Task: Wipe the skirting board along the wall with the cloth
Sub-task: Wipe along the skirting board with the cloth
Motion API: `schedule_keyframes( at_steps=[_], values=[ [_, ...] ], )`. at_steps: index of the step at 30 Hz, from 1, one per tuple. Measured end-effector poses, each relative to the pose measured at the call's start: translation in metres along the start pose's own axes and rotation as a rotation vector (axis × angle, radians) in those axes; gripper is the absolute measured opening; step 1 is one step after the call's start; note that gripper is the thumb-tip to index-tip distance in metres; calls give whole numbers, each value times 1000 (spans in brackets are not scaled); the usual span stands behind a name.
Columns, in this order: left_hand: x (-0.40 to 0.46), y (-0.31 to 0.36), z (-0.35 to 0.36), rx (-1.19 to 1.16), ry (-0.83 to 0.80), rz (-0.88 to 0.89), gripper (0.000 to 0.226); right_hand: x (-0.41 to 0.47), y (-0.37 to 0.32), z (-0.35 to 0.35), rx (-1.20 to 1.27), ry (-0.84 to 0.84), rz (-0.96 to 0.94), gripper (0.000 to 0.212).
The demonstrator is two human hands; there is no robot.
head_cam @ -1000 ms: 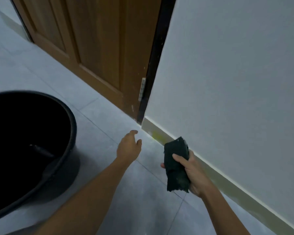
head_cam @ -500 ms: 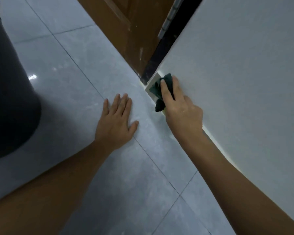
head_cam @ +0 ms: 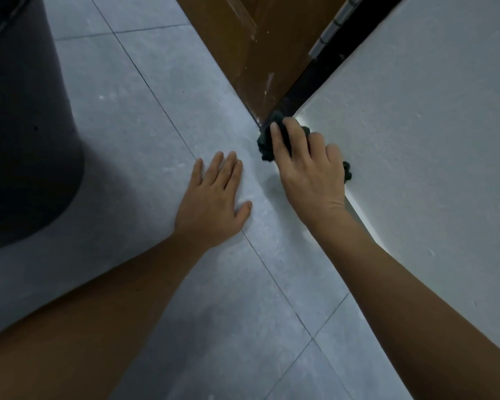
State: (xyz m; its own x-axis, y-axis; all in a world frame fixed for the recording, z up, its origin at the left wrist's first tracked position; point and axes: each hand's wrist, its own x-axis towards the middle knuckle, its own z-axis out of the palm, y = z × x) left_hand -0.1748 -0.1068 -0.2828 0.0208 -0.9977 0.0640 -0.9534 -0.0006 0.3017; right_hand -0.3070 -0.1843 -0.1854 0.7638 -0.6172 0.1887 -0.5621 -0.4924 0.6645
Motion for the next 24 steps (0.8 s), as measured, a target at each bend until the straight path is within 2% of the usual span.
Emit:
schedule_keyframes(
  at_steps=[3,5,9,13,18,21,24],
  values=[
    [-2,1,2,-11,-4,-2,77,-9,-7,7,-126,-213,-56,62],
    [-2,2,2,-6,-4,3,77,-23,-10,9,-206,-316,-106,61],
    [-1,0,2,0,3,-4,77,-37,-12,9,-254,-377,-183,61],
    [-3,3,3,-12,1,0,77,-62,-10,5,-253,-506,-260,59],
    [0,-3,1,-4,8,-7,77,-47,-1,-5,-290,-403,-209,65],
    [-3,-5,4,7,4,-10,77,-21,-10,-2,-240,-400,-97,68],
    [-3,-2,3,-5,10,-11,77,-12,-18,5,-203,-415,-86,62]
  ],
)
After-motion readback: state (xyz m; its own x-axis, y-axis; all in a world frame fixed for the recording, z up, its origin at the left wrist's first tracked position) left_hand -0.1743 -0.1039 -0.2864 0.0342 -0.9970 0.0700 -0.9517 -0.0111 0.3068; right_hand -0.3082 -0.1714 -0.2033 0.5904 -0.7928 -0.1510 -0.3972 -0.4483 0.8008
